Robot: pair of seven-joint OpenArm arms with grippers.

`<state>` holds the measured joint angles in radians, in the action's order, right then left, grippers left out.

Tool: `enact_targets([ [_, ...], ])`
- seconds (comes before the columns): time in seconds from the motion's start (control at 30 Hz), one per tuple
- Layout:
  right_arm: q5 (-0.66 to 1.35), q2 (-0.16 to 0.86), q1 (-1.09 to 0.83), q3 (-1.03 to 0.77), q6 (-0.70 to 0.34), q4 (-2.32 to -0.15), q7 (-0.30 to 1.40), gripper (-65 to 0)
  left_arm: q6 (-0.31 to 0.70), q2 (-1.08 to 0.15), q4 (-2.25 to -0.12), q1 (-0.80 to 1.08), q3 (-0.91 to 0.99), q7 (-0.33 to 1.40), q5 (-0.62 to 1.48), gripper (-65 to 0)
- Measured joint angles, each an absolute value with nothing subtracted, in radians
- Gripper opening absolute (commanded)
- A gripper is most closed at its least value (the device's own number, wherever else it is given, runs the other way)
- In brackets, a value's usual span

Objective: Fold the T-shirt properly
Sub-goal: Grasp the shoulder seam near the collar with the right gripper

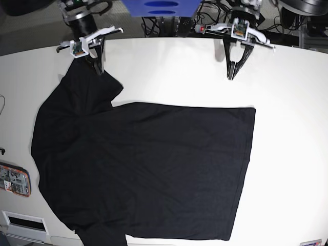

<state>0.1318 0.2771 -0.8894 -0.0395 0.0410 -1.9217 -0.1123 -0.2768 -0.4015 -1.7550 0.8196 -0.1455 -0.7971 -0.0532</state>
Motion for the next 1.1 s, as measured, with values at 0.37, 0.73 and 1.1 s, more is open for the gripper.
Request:
enact_targets([
  [0.37,0.067,0.203,-0.845,-0.042,0.036,-1.936,0.072,-65.0,-0.277,-0.464,-1.819,0.736,-0.174,-0.652,0.051,-65.0],
  [0.73,-0.615,0.115,-0.814,-0.038,0.025,-1.958,0.202,-61.6,-0.274,-0.341,-1.964,0.715,-0.035,-0.403,-0.260,-65.0],
  [1.1,-1.085,0.218,-0.779,0.212,-0.072,-1.961,0.585,-37.2,-0.258,-0.230,-1.993,0.704,0.043,-0.263,-0.673,-47.6],
])
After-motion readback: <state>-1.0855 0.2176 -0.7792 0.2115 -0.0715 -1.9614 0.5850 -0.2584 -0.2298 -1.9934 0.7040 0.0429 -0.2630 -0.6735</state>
